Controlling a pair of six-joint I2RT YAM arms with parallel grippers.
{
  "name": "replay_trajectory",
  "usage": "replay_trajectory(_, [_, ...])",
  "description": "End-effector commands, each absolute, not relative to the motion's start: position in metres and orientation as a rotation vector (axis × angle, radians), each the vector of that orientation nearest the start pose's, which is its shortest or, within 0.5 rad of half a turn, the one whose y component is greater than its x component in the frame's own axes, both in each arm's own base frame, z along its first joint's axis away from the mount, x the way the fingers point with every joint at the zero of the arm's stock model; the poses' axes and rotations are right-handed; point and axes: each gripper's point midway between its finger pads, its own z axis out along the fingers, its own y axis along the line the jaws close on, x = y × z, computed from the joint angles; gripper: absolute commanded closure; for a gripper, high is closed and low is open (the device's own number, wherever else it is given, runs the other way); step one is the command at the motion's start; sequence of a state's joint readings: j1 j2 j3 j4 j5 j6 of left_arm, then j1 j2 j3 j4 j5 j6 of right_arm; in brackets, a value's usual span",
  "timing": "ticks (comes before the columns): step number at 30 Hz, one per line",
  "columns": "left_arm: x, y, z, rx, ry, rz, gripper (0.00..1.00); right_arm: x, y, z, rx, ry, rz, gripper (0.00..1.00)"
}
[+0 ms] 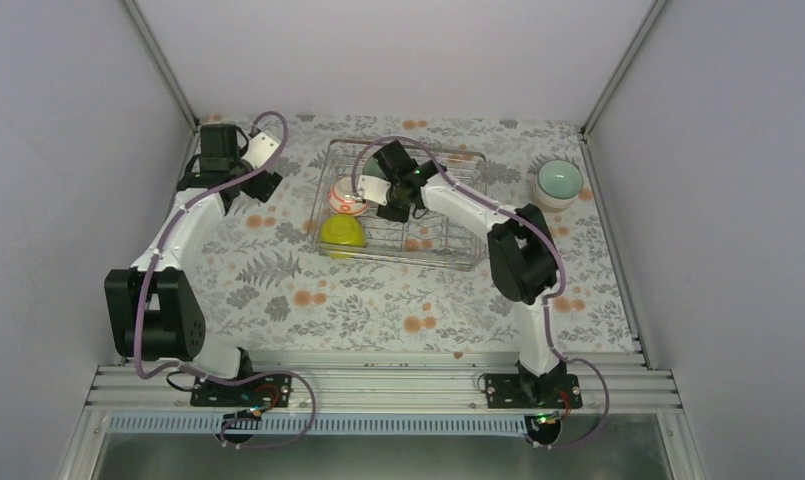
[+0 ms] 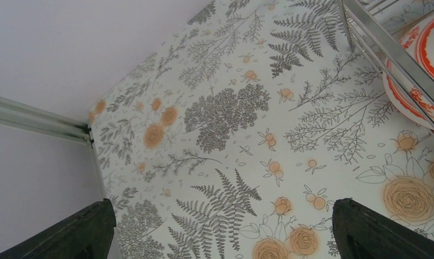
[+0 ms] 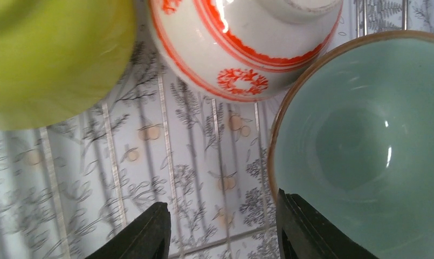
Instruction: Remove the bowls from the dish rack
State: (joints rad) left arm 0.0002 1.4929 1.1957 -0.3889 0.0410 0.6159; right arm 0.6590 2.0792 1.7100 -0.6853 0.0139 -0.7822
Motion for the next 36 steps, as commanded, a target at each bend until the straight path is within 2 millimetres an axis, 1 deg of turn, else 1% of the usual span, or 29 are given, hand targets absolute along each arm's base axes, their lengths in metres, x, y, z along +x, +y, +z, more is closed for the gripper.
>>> replay_trajectory(1, [0.44,-0.008,0.22,0.684,2.106,0.242,0.0,0.446,0.322,0.102,-1.677,1.914,-0.255,0.53])
replay_trajectory(7, [0.436,-0.005,0.213,0.684,2.113,0.226,0.0,0.465,0.325,0.097,-1.654,1.889,-0.339,0.58])
replay_trajectory(11, [0.434,-0.004,0.21,0.682,2.116,0.211,0.0,0.476,0.323,0.087,-1.642,1.89,-0.402,0.6])
replay_trajectory(16, [0.432,-0.003,0.206,0.685,2.122,0.188,0.0,0.478,0.324,0.078,-1.653,1.89,-0.424,0.7])
replay_trajectory(20, [0.43,-0.002,0.206,0.683,2.122,0.177,0.0,0.479,0.322,0.076,-1.654,1.876,-0.457,0.74])
replay_trajectory(22, [0.428,-0.002,0.206,0.682,2.121,0.171,0.0,0.48,0.322,0.08,-1.636,1.862,-0.48,0.82])
replay_trajectory(24, [0.428,-0.002,0.207,0.68,2.121,0.17,0.0,0.482,0.323,0.087,-1.612,1.856,-0.483,0.92])
replay_trajectory(25, [0.427,-0.002,0.207,0.681,2.121,0.169,0.0,0.483,0.323,0.096,-1.589,1.849,-0.489,0.95])
replay_trajectory(28, [0.427,-0.002,0.21,0.68,2.118,0.173,0.0,0.486,0.322,0.122,-1.526,1.825,-0.512,0.96])
replay_trajectory(32, [0.427,-0.002,0.213,0.676,2.114,0.169,0.0,0.487,0.312,0.145,-1.47,1.793,-0.577,0.96])
replay_trajectory(34, [0.427,-0.003,0.214,0.675,2.115,0.162,0.0,0.484,0.308,0.159,-1.45,1.78,-0.582,0.96])
replay_trajectory(36, [0.427,-0.003,0.214,0.675,2.117,0.158,0.0,0.477,0.307,0.177,-1.432,1.767,-0.555,0.96])
